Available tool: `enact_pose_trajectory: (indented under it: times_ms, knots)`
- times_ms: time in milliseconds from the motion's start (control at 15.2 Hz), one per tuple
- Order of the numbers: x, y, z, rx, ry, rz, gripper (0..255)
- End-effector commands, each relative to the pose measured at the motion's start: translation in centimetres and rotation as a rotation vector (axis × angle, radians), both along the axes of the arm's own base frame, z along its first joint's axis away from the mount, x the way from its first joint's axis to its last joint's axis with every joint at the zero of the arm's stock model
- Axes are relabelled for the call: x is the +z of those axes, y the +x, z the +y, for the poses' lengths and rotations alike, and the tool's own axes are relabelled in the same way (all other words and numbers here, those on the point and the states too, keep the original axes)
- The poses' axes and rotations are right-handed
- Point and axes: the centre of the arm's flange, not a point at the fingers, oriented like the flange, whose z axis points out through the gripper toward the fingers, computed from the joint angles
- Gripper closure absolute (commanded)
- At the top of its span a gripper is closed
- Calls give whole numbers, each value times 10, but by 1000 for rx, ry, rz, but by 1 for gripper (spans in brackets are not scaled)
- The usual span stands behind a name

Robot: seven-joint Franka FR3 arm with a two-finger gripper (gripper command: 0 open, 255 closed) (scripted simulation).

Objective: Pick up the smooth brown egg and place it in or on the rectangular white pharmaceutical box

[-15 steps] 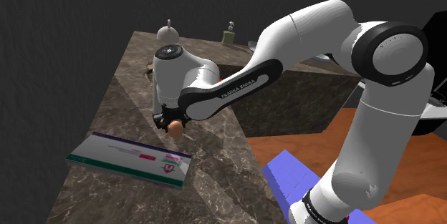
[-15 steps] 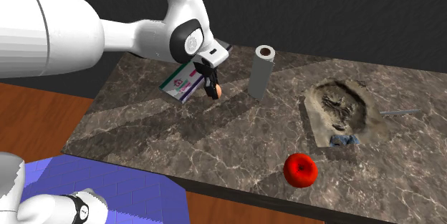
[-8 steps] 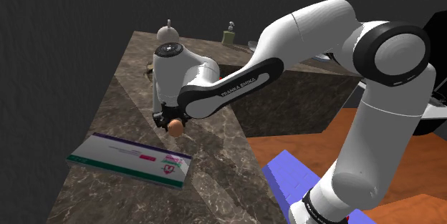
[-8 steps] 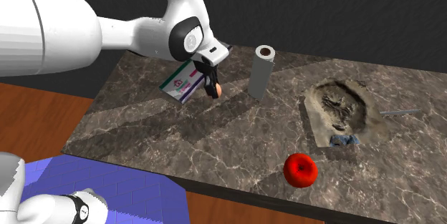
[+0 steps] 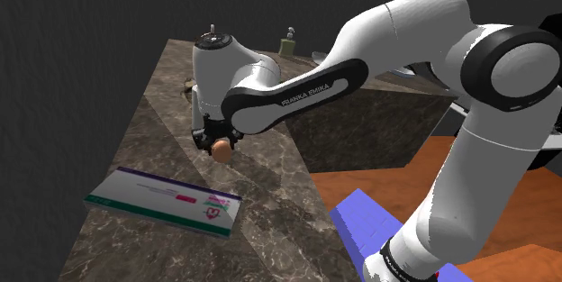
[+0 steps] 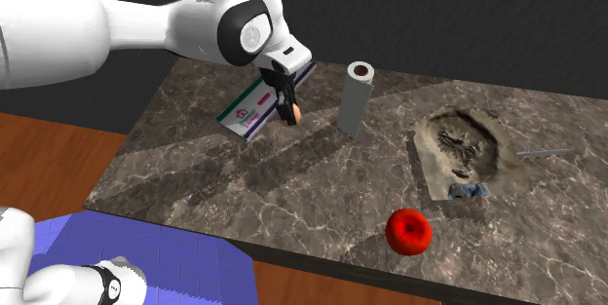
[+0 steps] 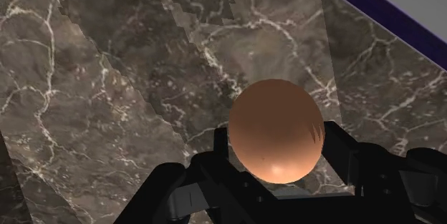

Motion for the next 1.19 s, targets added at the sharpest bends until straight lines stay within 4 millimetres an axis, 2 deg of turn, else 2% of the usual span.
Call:
enact_pose_trajectory:
  times_ms: [0, 1122]
  knots:
    - [10, 0, -1, 0, 0, 0, 255]
    - [100, 0, -1, 0, 0, 0, 255]
